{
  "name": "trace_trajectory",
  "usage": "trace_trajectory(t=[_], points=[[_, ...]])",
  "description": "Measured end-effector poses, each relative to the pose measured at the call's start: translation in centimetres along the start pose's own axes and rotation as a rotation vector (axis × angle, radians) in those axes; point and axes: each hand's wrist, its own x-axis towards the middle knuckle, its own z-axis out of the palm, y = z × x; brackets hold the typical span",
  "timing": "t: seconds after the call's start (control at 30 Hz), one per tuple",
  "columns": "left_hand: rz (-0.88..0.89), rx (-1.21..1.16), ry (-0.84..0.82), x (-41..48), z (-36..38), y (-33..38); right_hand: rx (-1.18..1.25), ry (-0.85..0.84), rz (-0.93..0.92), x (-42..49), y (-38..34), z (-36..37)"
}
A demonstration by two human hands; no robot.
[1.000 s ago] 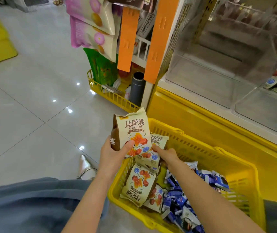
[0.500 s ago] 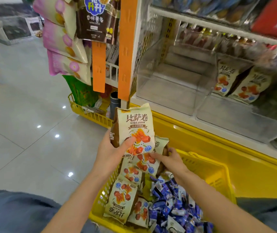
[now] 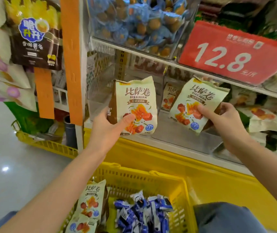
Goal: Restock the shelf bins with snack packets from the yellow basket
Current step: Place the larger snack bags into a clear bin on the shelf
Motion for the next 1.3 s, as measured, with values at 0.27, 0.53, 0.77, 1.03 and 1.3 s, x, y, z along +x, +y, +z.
trace_trajectory(t=[0.27, 0.53, 0.77, 1.03, 1.3], points=[[-0.043, -0.024, 0.041, 2.6, 2.0, -1.6, -0.023, -0.04, 0.329, 9.5, 1.6, 1.2], [-0.086, -0.112, 0.026, 5.1, 3.1, -2.1, -0.205, -0.031, 0.225, 17.4, 5.3, 7.2], [-0.097, -0.15, 0.032, 6.1, 3.6, -2.7, -0.546, -0.096, 0.206, 21.4, 9.1, 7.9], [-0.131, -0.182, 0.017, 6.5, 4.2, -3.1, -0.625, -0.084, 0.12, 21.3, 9.6, 7.7], [-0.182, -0.105, -0.094, 4.8, 5.3, -3.4, -0.435, -0.039, -0.308, 12.6, 3.6, 6.2]])
